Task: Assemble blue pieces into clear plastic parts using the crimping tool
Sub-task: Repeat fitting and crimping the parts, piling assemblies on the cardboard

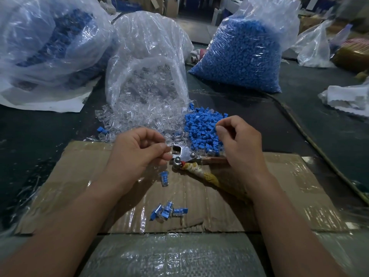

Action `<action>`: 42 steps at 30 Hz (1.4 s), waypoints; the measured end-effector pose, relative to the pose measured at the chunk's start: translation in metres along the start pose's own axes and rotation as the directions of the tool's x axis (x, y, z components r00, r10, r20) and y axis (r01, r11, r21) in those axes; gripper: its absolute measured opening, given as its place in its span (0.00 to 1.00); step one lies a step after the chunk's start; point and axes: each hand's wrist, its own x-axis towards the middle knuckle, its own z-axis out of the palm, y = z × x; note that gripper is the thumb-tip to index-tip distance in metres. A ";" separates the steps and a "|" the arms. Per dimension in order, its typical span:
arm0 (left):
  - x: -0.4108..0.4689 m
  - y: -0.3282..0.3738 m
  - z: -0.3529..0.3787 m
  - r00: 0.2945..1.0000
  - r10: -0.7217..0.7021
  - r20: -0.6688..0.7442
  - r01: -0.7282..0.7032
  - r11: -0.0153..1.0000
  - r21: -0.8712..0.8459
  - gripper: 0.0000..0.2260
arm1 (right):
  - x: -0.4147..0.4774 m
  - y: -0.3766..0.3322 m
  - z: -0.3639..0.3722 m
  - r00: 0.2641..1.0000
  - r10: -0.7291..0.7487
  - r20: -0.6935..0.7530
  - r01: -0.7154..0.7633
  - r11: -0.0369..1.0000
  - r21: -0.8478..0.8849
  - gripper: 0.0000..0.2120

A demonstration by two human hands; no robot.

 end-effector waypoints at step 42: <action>-0.004 0.003 0.004 0.998 0.056 0.037 -0.055 0.998 -0.028 0.04 | -0.029 -0.029 0.031 0.958 -0.209 0.195 0.136 0.933 0.333 0.12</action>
